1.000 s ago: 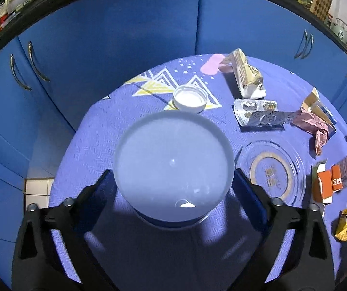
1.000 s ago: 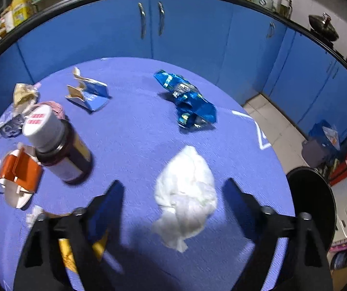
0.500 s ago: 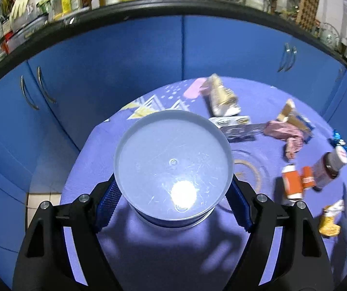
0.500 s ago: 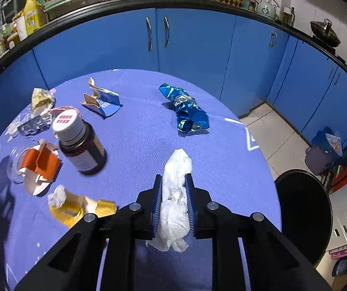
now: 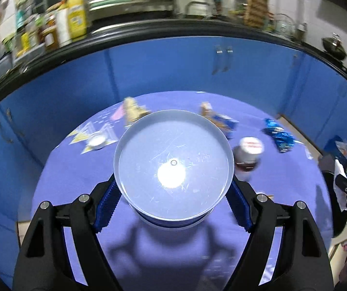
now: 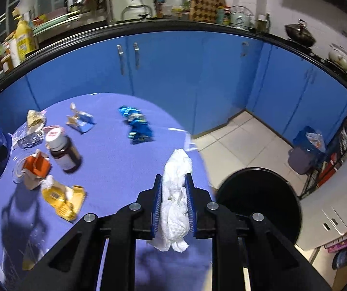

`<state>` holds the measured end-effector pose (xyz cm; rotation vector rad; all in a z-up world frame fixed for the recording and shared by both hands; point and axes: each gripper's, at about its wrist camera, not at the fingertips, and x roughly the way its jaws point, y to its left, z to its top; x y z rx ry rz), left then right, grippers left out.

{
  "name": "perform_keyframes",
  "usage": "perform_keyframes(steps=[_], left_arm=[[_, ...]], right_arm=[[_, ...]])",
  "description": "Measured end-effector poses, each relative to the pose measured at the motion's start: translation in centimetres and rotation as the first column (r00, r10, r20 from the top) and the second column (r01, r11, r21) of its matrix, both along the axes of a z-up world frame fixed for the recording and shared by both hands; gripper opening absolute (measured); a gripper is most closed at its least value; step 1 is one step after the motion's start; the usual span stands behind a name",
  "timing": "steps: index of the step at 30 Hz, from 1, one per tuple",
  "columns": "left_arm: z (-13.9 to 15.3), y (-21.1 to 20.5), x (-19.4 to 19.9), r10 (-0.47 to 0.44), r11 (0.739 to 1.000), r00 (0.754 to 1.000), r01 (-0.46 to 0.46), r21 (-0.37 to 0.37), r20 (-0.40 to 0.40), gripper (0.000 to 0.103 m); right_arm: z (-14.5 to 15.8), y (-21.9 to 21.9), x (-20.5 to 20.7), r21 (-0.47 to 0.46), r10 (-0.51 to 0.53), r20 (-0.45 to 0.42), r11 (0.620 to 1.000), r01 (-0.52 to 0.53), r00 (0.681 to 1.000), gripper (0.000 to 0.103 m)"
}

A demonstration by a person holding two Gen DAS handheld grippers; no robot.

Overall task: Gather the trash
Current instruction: 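Grasp the white crumpled tissue with the right gripper while the left gripper grasps the blue tin, then carry tissue and tin over the black bin and open both grippers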

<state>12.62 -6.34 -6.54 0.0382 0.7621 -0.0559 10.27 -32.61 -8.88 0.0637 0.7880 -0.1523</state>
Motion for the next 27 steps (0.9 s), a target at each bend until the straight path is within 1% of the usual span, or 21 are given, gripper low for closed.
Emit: perform_keyframes(steps=[3,5,7,8,9,12,14,15,17,18,19,20,22,24,27], left_arm=[[0.5,-3.2,-0.3,-0.065,0.998,0.998,0.065,0.011,0.012,0.078],[0.8,-5.2,-0.7,-0.106,0.994,0.994,0.106,0.018,0.022,0.078],[1.3,-7.8,-1.1,-0.158,0.987,0.987,0.157,0.024,0.036,0.078],[1.4,-8.4,-1.2,-0.173,0.985,0.984,0.172,0.025,0.039,0.078],[1.7,-9.7,-1.3,-0.198,0.98,0.979,0.197,0.025,0.045,0.078],[2.3,-12.6,-1.8,-0.248,0.968,0.967,0.247,0.033,0.06,0.078],[2.5,-14.1,-1.9,-0.274,0.962,0.96,0.272,0.033,0.064,0.078],[2.5,-15.0,-1.8,-0.288,0.957,0.956,0.287,0.033,0.062,0.078],[2.5,-16.6,-1.8,-0.313,0.95,0.948,0.311,0.037,0.058,0.078],[2.5,-17.6,-1.9,-0.325,0.946,0.944,0.323,0.039,0.055,0.078],[2.4,-18.4,-2.3,-0.336,0.942,0.94,0.334,0.039,0.055,0.078],[2.4,-19.3,-2.4,-0.351,0.936,0.935,0.349,0.044,0.055,0.078],[2.5,-20.8,-2.5,-0.374,0.927,0.926,0.371,0.053,0.059,0.078],[2.6,-22.0,-2.3,-0.395,0.918,0.917,0.392,0.056,0.058,0.078],[2.6,-24.4,-2.5,-0.434,0.901,0.899,0.431,0.05,0.054,0.078]], right_arm=[[0.1,-2.0,-1.1,-0.008,-0.028,0.006,1.0,0.028,1.0,0.019],[0.3,-3.3,-1.9,-0.034,-0.059,0.02,0.998,0.06,0.998,0.019],[0.4,-4.5,-2.6,-0.056,-0.082,0.032,0.995,0.084,0.996,0.019],[0.5,-5.2,-2.9,-0.063,-0.094,0.036,0.993,0.097,0.995,0.019],[0.7,-5.8,-3.2,-0.068,-0.108,0.041,0.992,0.11,0.993,0.021],[0.8,-8.2,-3.7,-0.067,-0.146,0.047,0.987,0.149,0.988,0.023],[0.9,-9.4,-3.9,-0.055,-0.154,0.05,0.986,0.157,0.987,0.023],[0.8,-10.0,-3.9,-0.057,-0.156,0.049,0.986,0.158,0.987,0.025],[0.7,-10.6,-4.0,-0.073,-0.165,0.049,0.983,0.168,0.985,0.035],[0.8,-11.1,-4.2,-0.081,-0.177,0.062,0.98,0.181,0.982,0.057],[0.9,-11.4,-4.6,-0.084,-0.183,0.075,0.978,0.189,0.98,0.087],[1.1,-11.8,-5.0,-0.087,-0.192,0.099,0.976,0.2,0.976,0.093],[1.5,-12.3,-5.6,-0.102,-0.201,0.129,0.971,0.214,0.971,0.093],[1.3,-12.9,-5.7,-0.127,-0.221,0.119,0.964,0.236,0.968,0.093],[1.0,-14.0,-5.9,-0.121,-0.242,0.109,0.96,0.254,0.964,0.093]])
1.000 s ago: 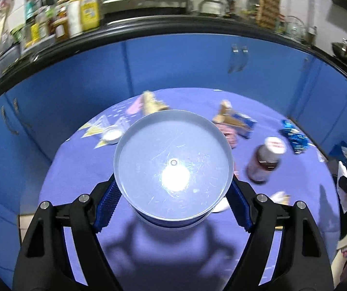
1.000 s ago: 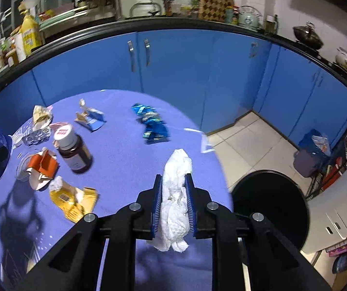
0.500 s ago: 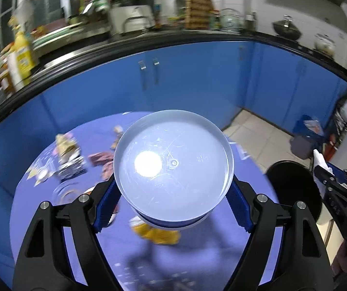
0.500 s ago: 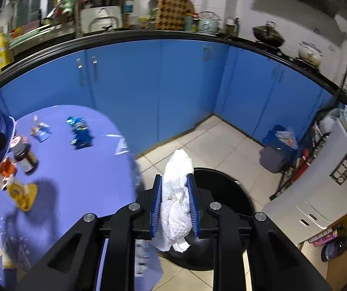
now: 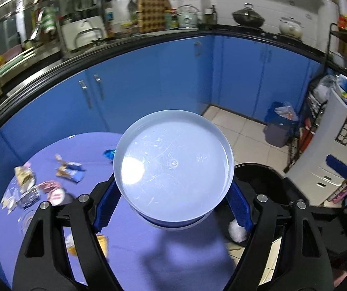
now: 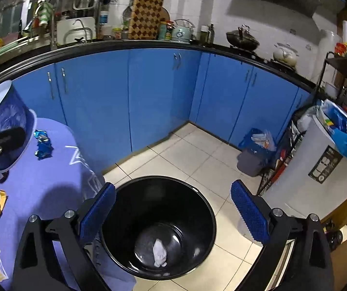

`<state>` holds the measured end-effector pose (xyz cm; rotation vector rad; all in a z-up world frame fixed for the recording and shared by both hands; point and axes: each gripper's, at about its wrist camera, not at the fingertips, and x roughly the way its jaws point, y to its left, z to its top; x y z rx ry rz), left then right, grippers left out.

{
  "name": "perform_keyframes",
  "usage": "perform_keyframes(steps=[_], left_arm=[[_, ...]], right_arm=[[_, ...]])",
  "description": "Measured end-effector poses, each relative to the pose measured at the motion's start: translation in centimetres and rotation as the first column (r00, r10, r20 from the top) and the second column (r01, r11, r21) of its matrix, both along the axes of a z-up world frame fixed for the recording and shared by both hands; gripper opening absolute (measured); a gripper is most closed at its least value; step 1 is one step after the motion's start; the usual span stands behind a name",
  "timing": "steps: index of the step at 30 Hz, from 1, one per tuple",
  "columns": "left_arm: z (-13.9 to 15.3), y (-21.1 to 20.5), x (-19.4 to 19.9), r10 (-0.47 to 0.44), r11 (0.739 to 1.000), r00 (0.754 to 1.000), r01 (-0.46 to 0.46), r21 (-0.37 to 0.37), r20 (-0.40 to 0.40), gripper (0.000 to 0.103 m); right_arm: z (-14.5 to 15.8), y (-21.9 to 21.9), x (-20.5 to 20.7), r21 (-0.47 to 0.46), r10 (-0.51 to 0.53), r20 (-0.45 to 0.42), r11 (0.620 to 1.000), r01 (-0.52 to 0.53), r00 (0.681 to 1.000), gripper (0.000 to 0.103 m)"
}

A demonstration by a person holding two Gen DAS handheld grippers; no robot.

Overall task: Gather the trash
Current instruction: 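Carry tissue and tin over the black bin and open both grippers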

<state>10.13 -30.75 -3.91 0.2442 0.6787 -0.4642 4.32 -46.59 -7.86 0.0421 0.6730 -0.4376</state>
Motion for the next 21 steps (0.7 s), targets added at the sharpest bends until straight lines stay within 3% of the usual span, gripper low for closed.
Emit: perform_keyframes(steps=[15,21], left_arm=[[-0.4,-8.7,0.1,-0.149,0.989,0.989,0.149,0.005,-0.025,0.079],[0.6,-10.0,-0.3,-0.168,0.986,0.985,0.168,0.009,0.036,0.098]], right_arm=[[-1.2,-4.1,-1.5,0.006,-0.087,-0.02,0.996,0.087,0.996,0.093],[-1.5,-5.0,-1.5,0.029,-0.103,-0.021,0.994,0.104,0.994,0.093]])
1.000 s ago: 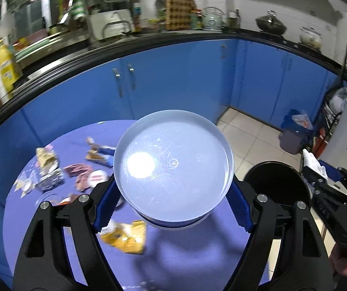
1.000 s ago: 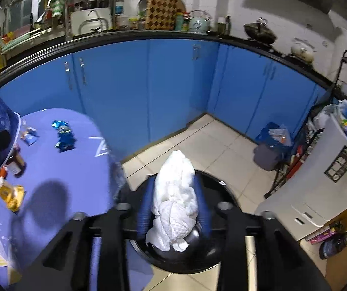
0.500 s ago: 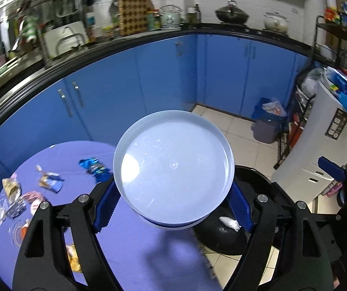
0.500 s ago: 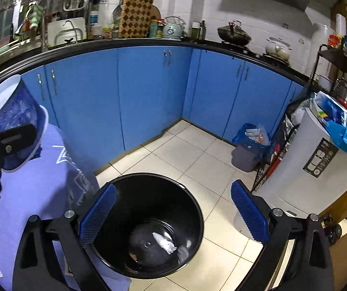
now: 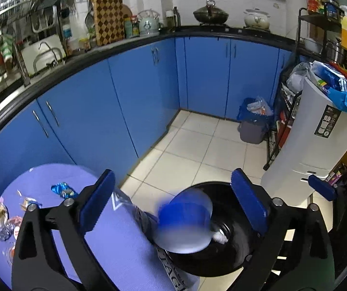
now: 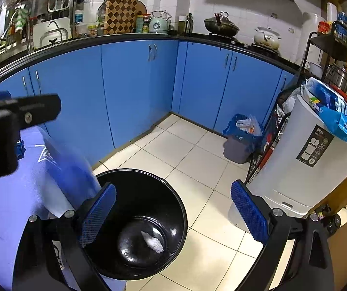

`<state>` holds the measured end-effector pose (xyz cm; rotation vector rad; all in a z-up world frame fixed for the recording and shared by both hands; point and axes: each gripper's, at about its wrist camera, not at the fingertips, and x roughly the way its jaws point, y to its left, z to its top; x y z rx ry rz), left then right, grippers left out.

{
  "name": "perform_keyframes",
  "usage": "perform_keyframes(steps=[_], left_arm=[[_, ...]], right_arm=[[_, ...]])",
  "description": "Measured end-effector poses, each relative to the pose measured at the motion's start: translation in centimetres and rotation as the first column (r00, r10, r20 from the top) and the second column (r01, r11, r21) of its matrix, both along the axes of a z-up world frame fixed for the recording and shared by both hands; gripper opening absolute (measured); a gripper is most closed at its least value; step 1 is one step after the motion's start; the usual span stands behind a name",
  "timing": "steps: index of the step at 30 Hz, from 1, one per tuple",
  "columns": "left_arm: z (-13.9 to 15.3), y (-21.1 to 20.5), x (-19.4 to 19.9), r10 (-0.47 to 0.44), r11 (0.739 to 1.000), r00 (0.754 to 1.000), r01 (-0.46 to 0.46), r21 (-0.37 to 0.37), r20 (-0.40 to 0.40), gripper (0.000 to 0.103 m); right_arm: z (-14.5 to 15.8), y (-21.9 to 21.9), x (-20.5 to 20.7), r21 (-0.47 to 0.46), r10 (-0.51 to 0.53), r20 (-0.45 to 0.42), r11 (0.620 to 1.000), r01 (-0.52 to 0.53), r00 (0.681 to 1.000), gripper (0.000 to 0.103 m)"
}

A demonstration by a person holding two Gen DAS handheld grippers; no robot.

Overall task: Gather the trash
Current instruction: 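Carry tissue and tin over the black bin and open both grippers, then grasp the yellow wrapper with the right gripper while the left grasps the clear lid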

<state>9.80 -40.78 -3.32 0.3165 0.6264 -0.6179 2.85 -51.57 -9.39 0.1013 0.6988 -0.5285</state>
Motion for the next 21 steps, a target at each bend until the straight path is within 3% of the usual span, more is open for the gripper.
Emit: perform_keyframes(steps=[9,15,21], left_arm=[[0.0,2.9,1.3,0.072,0.997,0.997,-0.072,0.003,-0.011,0.099],[-0.6,9.3,2.2,0.188,0.982,0.982,-0.188,0.003,-0.033,0.099],[-1.4,17.3,3.3,0.33,0.944,0.941,-0.331,0.006,-0.078,0.099]], right_arm=[[0.4,0.9,0.4,0.021,0.027,0.01,0.999,-0.027,1.0,0.093],[1.1,5.1,1.6,0.051,0.142,0.03,0.988,-0.144,0.989,0.093],[1.3,11.8,3.8,0.096,0.301,0.03,0.948,-0.303,0.953,0.093]])
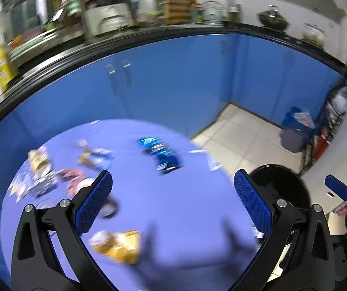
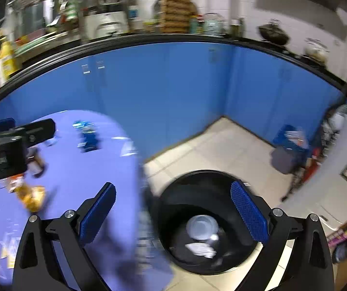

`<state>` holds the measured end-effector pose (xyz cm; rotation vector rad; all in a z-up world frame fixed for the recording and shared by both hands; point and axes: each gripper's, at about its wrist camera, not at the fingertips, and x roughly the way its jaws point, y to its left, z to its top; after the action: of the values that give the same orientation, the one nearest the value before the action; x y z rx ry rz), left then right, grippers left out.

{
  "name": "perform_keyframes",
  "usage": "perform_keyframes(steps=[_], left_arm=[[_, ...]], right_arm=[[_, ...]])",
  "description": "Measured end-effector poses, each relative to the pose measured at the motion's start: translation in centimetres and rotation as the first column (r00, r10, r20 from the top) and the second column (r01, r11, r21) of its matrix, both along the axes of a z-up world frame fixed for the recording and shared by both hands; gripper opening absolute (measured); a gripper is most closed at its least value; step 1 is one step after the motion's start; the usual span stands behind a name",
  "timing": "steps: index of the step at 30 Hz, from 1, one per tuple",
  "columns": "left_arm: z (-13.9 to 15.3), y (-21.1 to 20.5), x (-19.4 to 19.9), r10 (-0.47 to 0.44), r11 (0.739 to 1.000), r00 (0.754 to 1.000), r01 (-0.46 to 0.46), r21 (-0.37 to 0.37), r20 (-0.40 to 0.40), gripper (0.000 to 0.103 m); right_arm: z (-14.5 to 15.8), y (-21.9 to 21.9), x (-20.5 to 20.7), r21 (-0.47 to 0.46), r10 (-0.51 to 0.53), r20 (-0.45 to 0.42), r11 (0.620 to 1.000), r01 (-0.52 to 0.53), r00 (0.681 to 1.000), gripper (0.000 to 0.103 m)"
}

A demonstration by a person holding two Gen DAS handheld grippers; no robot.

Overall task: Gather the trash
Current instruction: 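Grasp the yellow wrapper with the right gripper while the left grasps the clear lid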

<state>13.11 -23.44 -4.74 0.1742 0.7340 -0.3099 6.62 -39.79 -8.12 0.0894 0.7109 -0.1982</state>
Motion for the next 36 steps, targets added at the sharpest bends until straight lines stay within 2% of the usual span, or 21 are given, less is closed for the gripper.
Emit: perform_keyframes(steps=[10,17,21,27,36], left_arm=[[-1.3,11.5,0.4,0.164,0.986,0.986,-0.165,-0.028,-0.038,0.099],[-4.0,18.4,0.8,0.26,0.965,0.961,-0.263,-0.019,-0.095,0.099],[-6.2,21.6,1.5,0.28,0.959,0.946,-0.283,0.003,-0.161,0.099],[-8.8,24.1,2.4,0.297,0.955,0.932,-0.295,0.04,-0.209,0.099],[-11.4,23.6,5.1,0.257,0.966,0.935,-0.246,0.072,-0.243,0.099]], right_arm=[[-0.2,10.5,2.7,0.004,0.197,-0.022,0.98,-0.197,0.98,0.093],[-1.6,16.5,4.6,0.018,0.3,-0.076,0.954,-0.299,0.951,0.093],[-3.0,19.1,5.6,0.02,0.331,-0.119,0.943,-0.331,0.936,0.093],[-4.9,20.4,7.0,0.043,0.332,-0.18,0.943,-0.33,0.926,0.093],[-7.0,20.3,9.3,0.089,0.302,-0.246,0.953,-0.289,0.921,0.093]])
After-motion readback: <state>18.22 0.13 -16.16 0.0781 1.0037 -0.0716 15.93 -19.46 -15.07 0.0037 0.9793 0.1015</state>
